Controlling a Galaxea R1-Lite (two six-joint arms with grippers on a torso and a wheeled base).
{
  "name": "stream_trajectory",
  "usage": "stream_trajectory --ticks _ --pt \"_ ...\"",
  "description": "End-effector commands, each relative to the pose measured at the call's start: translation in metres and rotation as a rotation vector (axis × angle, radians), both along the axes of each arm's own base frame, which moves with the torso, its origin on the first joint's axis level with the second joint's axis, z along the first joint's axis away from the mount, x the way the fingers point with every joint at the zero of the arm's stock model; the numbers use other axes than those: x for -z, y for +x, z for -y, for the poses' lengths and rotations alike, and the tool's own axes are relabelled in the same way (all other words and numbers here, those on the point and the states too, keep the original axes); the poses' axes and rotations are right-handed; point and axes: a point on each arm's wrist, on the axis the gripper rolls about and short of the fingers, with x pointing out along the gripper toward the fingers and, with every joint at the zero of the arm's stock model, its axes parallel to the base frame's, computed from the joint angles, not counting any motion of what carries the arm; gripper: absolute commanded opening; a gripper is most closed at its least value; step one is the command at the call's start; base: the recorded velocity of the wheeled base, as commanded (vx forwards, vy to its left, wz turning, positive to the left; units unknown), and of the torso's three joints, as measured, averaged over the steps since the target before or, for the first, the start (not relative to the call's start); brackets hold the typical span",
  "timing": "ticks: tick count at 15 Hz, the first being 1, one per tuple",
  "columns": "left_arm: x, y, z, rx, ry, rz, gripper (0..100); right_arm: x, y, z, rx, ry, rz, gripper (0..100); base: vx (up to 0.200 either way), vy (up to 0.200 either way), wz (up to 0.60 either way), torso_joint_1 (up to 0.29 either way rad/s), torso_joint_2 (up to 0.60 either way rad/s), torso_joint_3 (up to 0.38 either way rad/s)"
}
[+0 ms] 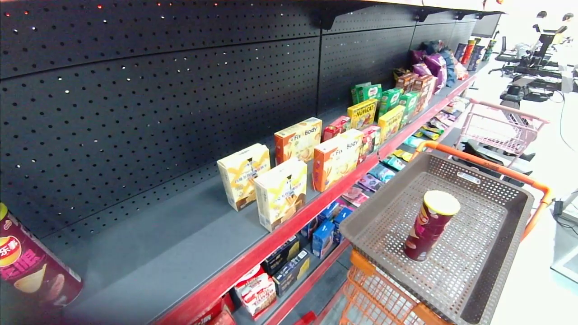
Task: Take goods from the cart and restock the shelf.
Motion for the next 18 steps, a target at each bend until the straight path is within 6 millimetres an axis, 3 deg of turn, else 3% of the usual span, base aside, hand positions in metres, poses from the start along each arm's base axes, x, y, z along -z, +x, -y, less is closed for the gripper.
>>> stream_trajectory --ticks 1,3,5,7,10,11,13,15,16,18 --pt "0.000 0.000 0.000 0.000 0.000 -0.001 100 0.010 0.005 0.004 0.124 -0.010 -0.057 100 0.000 0.000 0.00 0.000 0.00 0.000" --pt "0.000 0.000 0.000 -0.002 0.000 -0.001 100 0.012 0.009 0.006 0.190 -0.016 -0.106 100 0.000 0.000 0.00 0.000 0.00 0.000" --pt "0.000 0.000 0.000 0.000 0.000 -0.001 100 -0.002 0.025 0.006 0.229 0.016 -0.152 100 0.000 0.000 0.00 0.000 0.00 0.000" --pt "0.000 0.000 0.000 -0.002 0.000 -0.001 100 -0.022 0.050 0.010 0.237 0.054 -0.198 100 0.000 0.000 0.00 0.000 0.00 0.000" --pt "0.000 0.000 0.000 -0.002 0.000 -0.001 100 -0.037 0.087 0.025 0.325 0.070 -0.237 100 0.000 0.000 0.00 0.000 0.00 0.000" --pt "0.000 0.000 0.000 -0.002 0.000 -0.001 100 -0.038 0.090 0.027 0.332 0.071 -0.245 100 0.000 0.000 0.00 0.000 0.00 0.000" --pt "0.000 0.000 0.000 -0.002 0.000 -0.001 100 -0.019 0.114 0.043 0.404 0.119 -0.354 100 0.000 0.000 0.00 0.000 0.00 0.000" --pt "0.000 0.000 0.000 -0.002 0.000 -0.001 100 -0.018 0.146 0.056 0.372 0.100 -0.279 100 0.000 0.000 0.00 0.000 0.00 0.000" --pt "0.000 0.000 0.000 -0.002 0.000 -0.001 100 -0.020 0.152 0.056 0.322 0.098 -0.253 100 0.000 0.000 0.00 0.000 0.00 0.000" --pt "0.000 0.000 0.000 -0.002 0.000 -0.001 100 -0.019 0.170 0.051 0.077 0.118 -0.190 100 0.000 0.000 0.00 0.000 0.00 0.000"
